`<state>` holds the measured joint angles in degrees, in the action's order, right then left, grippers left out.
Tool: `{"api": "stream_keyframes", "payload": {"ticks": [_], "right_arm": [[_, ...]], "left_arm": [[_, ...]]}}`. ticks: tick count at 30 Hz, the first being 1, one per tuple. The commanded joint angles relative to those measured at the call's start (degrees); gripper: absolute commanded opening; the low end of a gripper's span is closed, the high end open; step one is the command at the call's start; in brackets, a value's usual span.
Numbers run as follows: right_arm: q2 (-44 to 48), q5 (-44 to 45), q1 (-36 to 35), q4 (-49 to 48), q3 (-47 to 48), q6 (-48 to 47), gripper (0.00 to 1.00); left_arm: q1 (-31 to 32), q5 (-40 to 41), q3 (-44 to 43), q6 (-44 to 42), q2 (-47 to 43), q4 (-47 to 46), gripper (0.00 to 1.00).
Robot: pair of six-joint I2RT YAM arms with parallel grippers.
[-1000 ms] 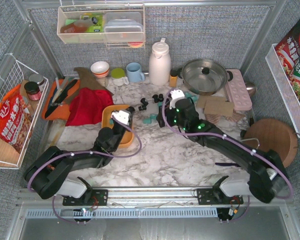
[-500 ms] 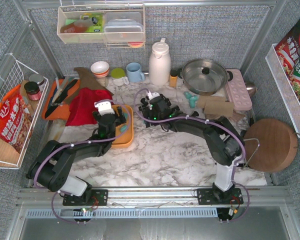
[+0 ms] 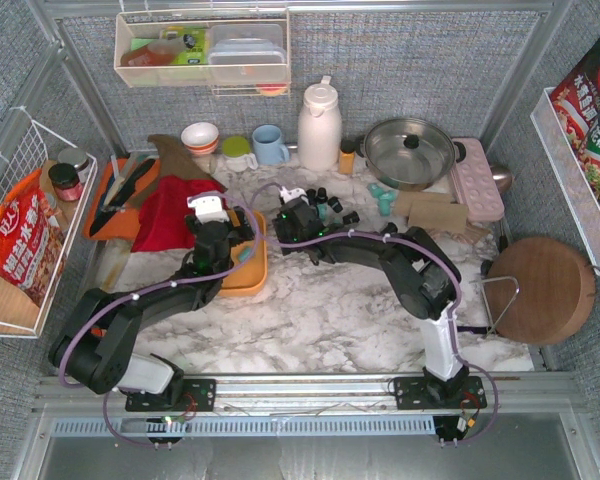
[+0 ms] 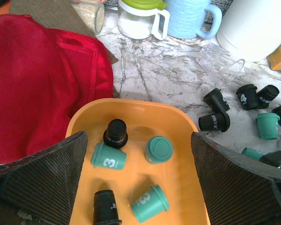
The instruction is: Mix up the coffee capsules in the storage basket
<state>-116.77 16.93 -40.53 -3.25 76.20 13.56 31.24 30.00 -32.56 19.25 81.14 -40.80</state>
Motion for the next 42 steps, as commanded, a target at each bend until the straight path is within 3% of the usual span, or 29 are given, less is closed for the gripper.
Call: {"api": "stream_keyframes", "payload": {"ticks": [1,7,14,18,23,31,42], "right_arm": [[-1.48,3.12,-0.34,-0.24,1.62,-0.81,0.70],[-3.36,4.29,-0.51,1.18,3.58,-1.03,0.65],[-0.98,2.26,-0.56,1.11,1.57,0.29,0.48],[3.31,0.38,-0.53,0.28,-1.13,0.59,0.45],[13.62,-3.09,-0.15,-1.74,-7.32,0.76,0.45],[31.89,-12.74,0.99,-2.56,-15.63,1.95,0.45],[42.85,-27.69,1.26,-10.00,-23.71,8.09,0.45]], "left_arm": [[-0.01,-0.47,-0.24,-0.26,-0.69,0.45,0.99],[-0.09,-0.30,-0.14,-0.44,-1.07,0.31,0.99],[-0.05,-0.70,-0.05,-0.61,-1.16,0.14,0.99],[0.00,-4.46,0.28,-1.89,-0.95,-0.70,0.99],[0.20,-18.96,1.20,-5.91,-0.33,-6.34,0.96],[1.39,-44.27,6.51,-12.39,1.42,-27.40,0.87],[5.31,-60.88,11.72,-14.66,5.09,-49.03,0.84]]}}
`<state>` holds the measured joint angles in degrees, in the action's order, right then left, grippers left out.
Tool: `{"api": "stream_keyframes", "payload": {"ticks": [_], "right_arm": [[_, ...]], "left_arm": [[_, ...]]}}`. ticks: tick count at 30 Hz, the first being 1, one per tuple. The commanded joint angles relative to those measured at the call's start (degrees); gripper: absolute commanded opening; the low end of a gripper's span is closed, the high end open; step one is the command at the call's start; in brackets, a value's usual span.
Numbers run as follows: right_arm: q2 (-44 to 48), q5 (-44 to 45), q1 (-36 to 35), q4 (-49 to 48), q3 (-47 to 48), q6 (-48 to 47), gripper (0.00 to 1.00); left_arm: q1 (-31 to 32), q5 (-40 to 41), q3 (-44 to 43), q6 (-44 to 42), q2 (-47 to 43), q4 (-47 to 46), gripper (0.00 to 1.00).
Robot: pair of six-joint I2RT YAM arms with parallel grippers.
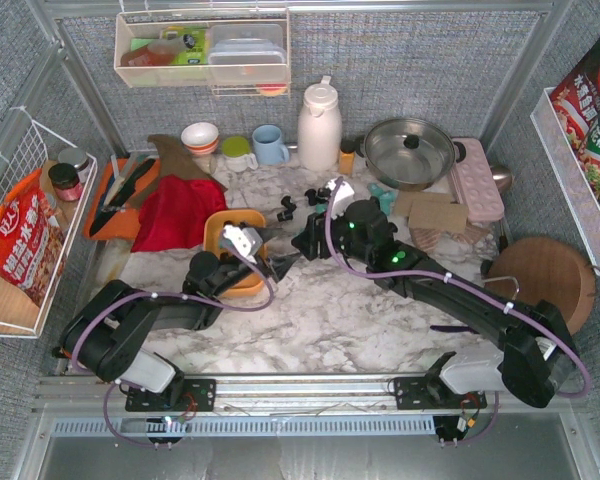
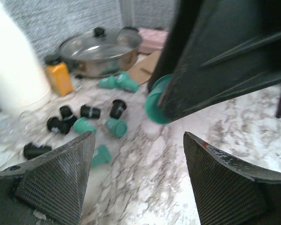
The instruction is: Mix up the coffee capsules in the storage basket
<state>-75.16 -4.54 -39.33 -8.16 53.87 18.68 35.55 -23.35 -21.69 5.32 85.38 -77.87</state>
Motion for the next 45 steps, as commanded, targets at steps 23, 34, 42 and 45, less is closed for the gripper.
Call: {"api": "stream_keyframes", "payload": {"ticks": [23,34,42,45], "right_arm": [[0.95,-13.27,0.63,-8.25,-1.74,8.38,0.48],[2.82,-10.12,2.81,-7.04,-2.87,10.69,0.71],[3.25,6.22,5.20,0.10,-3.42,4.82,0.72],[0.71,11.65,5.24,3.66,-1.68,-1.26,0.71]], "left_arm": [[3.42,-8.04,2.18,-6.09,-2.23,-12.66,0.46],[3.65,-0.56,2.58,-7.87,-3.13,-9.55,0.30],[3.65,17.95,2.76,-8.86,-4.79,-3.53,0.29],[3.65,31.11,1.73,-7.79,-5.84,2.91,0.30]]}}
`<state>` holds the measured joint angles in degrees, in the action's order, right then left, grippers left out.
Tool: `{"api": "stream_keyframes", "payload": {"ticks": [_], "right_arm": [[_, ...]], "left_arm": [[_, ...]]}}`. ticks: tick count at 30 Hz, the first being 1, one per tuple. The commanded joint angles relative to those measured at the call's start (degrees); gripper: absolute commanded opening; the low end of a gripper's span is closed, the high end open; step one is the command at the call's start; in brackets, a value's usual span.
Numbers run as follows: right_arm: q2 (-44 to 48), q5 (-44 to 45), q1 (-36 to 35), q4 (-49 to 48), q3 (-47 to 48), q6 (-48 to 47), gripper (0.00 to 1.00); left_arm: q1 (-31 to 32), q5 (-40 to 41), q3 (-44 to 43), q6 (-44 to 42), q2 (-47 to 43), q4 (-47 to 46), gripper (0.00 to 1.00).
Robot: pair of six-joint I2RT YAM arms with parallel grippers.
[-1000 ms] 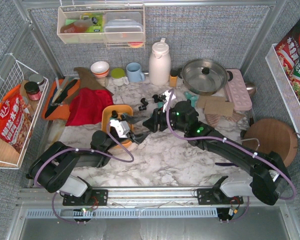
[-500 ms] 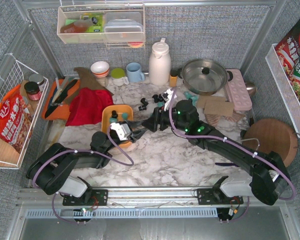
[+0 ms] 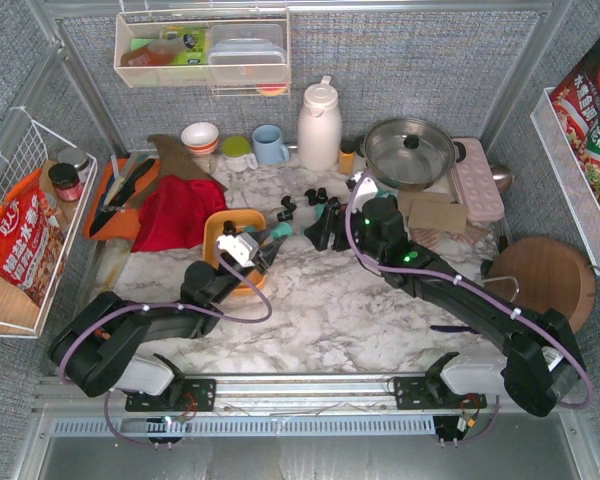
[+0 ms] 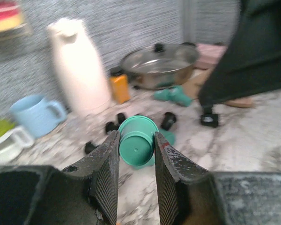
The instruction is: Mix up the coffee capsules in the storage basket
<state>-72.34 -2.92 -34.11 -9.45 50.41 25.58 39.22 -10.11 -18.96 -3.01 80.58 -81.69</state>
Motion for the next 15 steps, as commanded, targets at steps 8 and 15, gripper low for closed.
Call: {"api": "stream_keyframes", "payload": {"ticks": [8,15], "right_arm": [[-18.20,13.07,1.08,7.79,11.10,-17.17,0.71],[-31.55,17.65,1.24,11.21,21.63,-6.10,0.74]], "left_arm": [[-5.54,35.33,-6.65,13.56,2.22,25.75,0.39],[-9.59,37.10,-8.66,21.80,5.55,31.21,0.61]]}}
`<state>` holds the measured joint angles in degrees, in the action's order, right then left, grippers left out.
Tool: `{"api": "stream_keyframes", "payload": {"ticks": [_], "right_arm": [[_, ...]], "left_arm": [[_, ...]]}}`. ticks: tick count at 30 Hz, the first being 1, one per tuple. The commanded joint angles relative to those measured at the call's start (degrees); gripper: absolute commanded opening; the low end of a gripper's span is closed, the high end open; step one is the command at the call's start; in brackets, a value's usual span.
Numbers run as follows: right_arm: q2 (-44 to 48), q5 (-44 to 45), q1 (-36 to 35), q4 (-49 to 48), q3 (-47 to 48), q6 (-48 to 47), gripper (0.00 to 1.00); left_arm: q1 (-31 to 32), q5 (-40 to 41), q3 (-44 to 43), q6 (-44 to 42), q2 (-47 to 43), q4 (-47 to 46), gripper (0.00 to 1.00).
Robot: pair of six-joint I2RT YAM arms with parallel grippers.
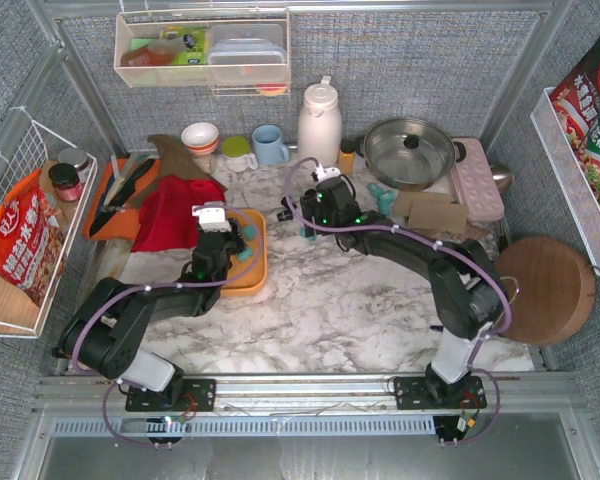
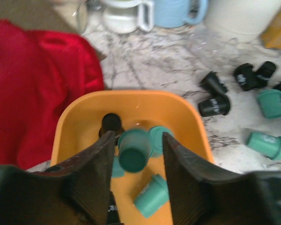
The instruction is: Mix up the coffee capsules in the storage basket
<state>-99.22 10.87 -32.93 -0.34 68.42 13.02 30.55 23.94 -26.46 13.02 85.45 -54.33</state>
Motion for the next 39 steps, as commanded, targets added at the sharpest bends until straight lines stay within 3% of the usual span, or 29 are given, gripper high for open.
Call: {"api": "stream_keyframes", "payload": {"ticks": [1,5,7,24,34,39], "right_arm": [[-6.13,4.44,0.08,2.69,4.83,8.40,0.74],[-12.44,7.06,-0.19,6.69,9.94,16.61,0.76],[-15.08,8.97,-0.65,9.01,12.48,19.07,0.76],[-26.69,18.71,-3.63,13.16,22.70,16.92,0.73],[-26.49,17.04,-4.24,13.01,21.96,16.08,0.48],[-23.41,14.31,-4.24,11.72,19.49,15.36,0.45]], "left_arm": [[-1.00,3.37,-1.55,6.19,0.68,4.77,0.67],[-1.01,4.41,-3.03,7.46,0.00,8.26,0.94],[-1.01,4.44,-3.16,7.40,-0.62,8.37,0.98],[-1.01,1.99,-4.22,5.00,-3.97,9.50,0.99],[-1.01,1.83,-4.27,4.83,-3.95,9.57,0.99],[-1.02,-0.11,-4.26,3.96,-3.88,9.44,0.99]]}}
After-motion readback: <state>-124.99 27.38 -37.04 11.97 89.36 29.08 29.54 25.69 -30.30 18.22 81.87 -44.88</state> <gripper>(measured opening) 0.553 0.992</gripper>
